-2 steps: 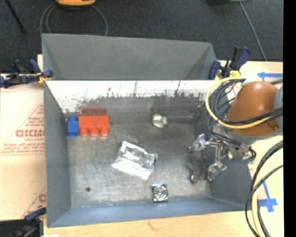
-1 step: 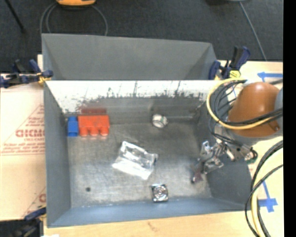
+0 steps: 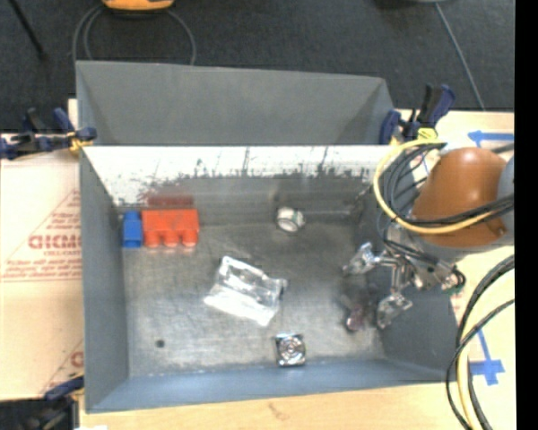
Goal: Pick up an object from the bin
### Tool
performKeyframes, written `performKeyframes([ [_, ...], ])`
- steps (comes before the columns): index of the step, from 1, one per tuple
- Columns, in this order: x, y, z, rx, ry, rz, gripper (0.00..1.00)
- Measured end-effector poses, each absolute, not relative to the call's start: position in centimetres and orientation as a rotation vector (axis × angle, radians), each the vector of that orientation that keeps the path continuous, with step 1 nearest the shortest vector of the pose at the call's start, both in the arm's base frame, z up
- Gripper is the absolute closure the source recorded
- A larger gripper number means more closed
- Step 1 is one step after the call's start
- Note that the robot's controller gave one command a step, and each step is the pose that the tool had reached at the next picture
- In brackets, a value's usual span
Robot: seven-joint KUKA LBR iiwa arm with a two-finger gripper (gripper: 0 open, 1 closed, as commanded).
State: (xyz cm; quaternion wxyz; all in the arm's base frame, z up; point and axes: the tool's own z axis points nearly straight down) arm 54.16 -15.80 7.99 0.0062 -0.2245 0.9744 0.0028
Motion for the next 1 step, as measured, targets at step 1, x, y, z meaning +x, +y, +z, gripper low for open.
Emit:
performKeyframes([
  [1,53.93,-16.22,7.88,-0.706,3.055,-0.001,1.00],
])
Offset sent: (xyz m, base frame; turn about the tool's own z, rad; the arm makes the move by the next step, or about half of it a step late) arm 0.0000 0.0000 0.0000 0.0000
